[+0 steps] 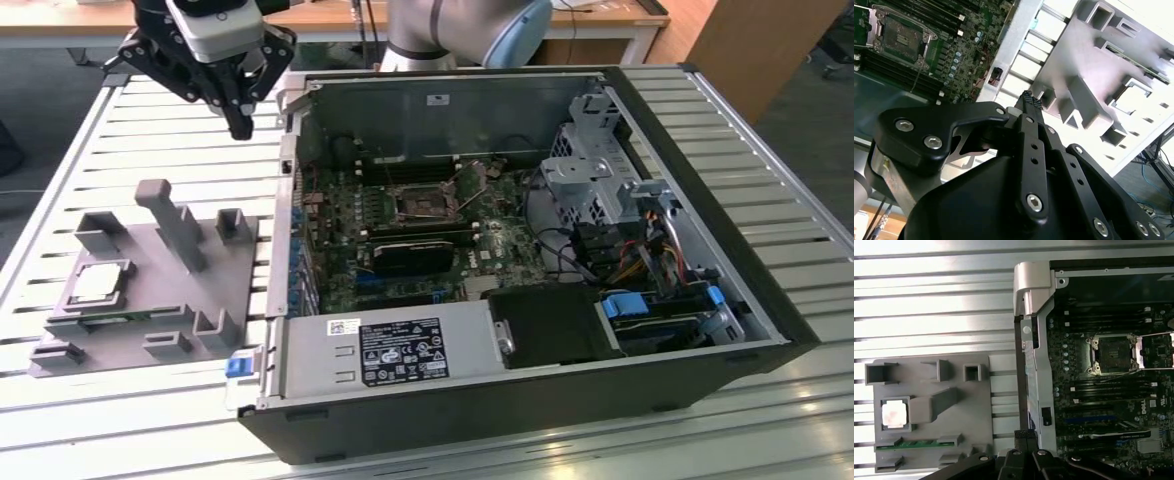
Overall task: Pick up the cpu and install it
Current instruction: 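Reach for the cpu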
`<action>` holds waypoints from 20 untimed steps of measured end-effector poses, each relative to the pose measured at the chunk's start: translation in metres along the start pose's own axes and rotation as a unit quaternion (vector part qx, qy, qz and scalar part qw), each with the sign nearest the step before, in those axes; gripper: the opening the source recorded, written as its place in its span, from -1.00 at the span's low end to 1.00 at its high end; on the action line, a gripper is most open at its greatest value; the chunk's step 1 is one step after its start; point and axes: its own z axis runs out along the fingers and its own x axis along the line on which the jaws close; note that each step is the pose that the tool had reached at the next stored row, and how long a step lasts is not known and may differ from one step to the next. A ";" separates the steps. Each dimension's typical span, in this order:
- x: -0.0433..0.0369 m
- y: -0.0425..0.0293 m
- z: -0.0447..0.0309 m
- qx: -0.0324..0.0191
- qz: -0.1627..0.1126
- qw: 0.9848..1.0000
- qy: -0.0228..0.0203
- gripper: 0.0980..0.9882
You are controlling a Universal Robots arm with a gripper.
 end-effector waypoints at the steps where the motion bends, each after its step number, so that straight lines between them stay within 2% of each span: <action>1: 0.0007 0.0000 0.0000 0.000 0.000 1.000 0.000 -0.98; 20: 0.0162 -0.0012 0.0000 0.000 0.000 1.000 0.000 -0.98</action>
